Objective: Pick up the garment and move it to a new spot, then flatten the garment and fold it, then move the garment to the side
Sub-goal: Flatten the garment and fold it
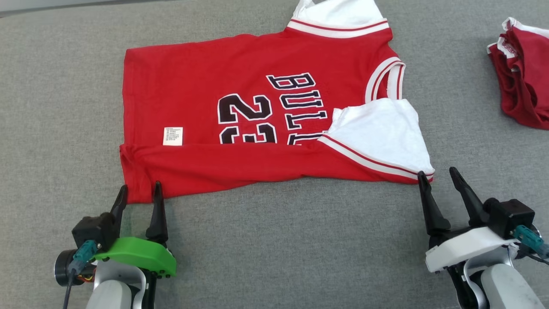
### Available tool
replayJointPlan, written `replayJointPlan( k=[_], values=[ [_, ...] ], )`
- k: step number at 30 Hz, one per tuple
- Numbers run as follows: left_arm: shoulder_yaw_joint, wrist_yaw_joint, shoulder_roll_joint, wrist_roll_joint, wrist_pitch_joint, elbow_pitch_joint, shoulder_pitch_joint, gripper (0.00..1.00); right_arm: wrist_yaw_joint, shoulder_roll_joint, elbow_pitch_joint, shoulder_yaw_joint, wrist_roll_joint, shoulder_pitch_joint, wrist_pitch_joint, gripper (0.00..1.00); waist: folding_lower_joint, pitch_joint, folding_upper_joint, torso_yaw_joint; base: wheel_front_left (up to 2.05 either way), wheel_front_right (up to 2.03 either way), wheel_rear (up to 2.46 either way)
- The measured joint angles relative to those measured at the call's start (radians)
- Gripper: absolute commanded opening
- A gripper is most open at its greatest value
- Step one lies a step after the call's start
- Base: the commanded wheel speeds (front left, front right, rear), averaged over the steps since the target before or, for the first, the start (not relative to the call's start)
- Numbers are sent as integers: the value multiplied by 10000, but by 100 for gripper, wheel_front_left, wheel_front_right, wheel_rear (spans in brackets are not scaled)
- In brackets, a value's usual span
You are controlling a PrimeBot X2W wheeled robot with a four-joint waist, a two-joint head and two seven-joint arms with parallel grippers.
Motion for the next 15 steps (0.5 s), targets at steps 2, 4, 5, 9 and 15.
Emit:
replayJointPlan(
  k=[2,4,5,9,15],
  values=[
    [96,-33,21,-65,-23,299,-192,100,0,-59,355,228,150,-274,-4,100,0,126,0,5,0,0,0],
    [178,-96,59,-265,-21,660,-357,100,0,-102,765,445,322,-581,-31,100,0,250,0,2,0,0,0],
    [203,-138,77,-293,-19,786,-419,100,0,-140,951,541,389,-716,-33,100,0,296,0,-4,0,0,0],
    [313,-324,75,-732,38,1183,-766,10,0,-221,1634,966,708,-1324,-79,85,0,454,0,-31,0,0,0],
    [349,-435,167,-826,-127,1239,-917,0,6,-347,2159,1248,1419,-1899,-209,0,0,525,0,15,0,0,0]
  ],
)
